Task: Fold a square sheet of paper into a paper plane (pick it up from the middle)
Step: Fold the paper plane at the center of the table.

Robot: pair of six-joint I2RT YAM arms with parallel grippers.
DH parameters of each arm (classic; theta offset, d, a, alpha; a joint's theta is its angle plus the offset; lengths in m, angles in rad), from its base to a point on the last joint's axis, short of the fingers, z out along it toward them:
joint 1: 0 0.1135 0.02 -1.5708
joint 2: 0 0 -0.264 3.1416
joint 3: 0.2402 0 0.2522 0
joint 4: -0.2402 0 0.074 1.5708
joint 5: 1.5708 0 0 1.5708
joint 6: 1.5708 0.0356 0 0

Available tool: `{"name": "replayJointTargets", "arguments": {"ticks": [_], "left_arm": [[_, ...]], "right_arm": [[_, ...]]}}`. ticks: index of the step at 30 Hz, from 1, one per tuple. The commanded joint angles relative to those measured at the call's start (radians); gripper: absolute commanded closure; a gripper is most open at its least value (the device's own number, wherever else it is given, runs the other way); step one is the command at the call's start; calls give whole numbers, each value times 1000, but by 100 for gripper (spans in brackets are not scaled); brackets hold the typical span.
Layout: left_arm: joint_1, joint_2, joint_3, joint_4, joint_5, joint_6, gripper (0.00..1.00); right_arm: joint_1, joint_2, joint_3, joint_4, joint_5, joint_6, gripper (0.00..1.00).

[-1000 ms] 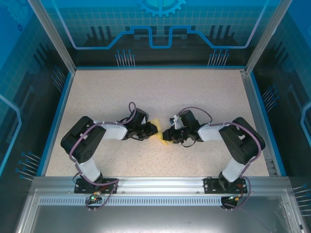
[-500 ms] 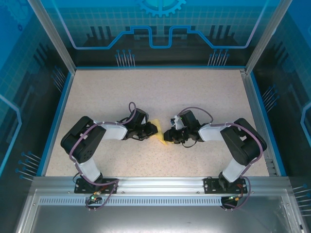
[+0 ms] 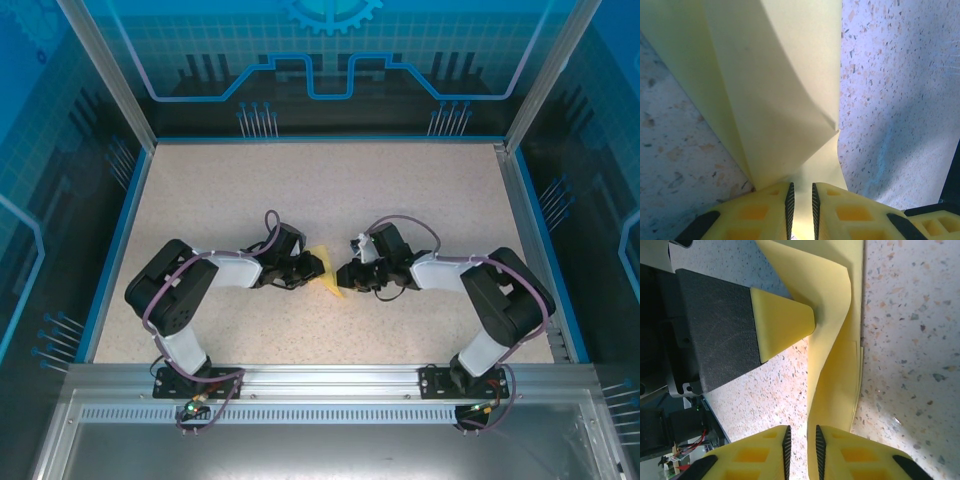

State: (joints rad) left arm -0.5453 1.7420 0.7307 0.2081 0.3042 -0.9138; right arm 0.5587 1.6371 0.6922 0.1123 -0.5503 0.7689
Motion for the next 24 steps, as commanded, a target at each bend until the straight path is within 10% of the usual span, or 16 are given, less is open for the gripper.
{"name": "replayJointTargets", "arguments": {"ticks": [1,24], "left_arm": [[5,28,7,-79,-2,6,77],[4,35,11,-96,-13,0,77]], "right_arm": [[18,25,21,-29,0,-16,80],[47,107,3,-72,-20,-35,91]]}}
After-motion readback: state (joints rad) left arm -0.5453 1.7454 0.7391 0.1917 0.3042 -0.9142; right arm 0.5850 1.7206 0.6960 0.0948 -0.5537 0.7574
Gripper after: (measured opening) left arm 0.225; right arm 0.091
